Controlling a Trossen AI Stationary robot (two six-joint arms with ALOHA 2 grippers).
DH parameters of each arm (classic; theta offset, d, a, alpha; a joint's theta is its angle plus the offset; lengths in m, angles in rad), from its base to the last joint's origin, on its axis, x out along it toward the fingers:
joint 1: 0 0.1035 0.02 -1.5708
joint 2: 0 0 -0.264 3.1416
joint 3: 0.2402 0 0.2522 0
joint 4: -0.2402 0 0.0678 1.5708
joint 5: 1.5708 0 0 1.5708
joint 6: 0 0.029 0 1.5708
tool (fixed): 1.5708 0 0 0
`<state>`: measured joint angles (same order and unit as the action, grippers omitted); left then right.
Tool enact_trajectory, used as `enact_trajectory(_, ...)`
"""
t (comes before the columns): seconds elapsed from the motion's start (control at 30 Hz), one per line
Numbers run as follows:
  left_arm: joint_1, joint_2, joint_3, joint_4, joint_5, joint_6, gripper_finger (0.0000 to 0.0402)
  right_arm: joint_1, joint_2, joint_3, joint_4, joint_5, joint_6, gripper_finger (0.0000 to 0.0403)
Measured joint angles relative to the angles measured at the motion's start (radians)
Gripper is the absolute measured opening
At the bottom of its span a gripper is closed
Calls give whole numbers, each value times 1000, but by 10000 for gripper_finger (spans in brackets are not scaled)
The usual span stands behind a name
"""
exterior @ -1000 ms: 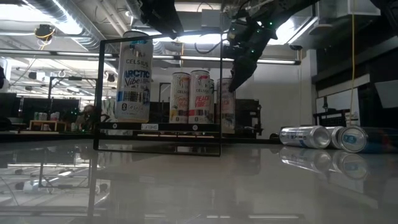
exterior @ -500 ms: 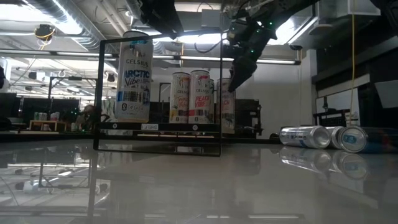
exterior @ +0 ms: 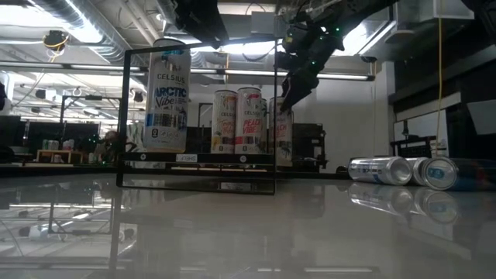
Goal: Place canned beverage on shelf
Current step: Put the bottom right pink soda can on the shelf aligned with the other pink soda can
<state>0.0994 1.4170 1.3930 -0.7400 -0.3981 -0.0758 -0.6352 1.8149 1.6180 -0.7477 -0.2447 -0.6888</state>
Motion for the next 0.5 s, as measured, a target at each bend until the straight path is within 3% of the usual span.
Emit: enact_trajectory(0.5, 0, 0, 0, 0, 0, -4, 306, 1, 0, 0, -1, -1, 31, 374)
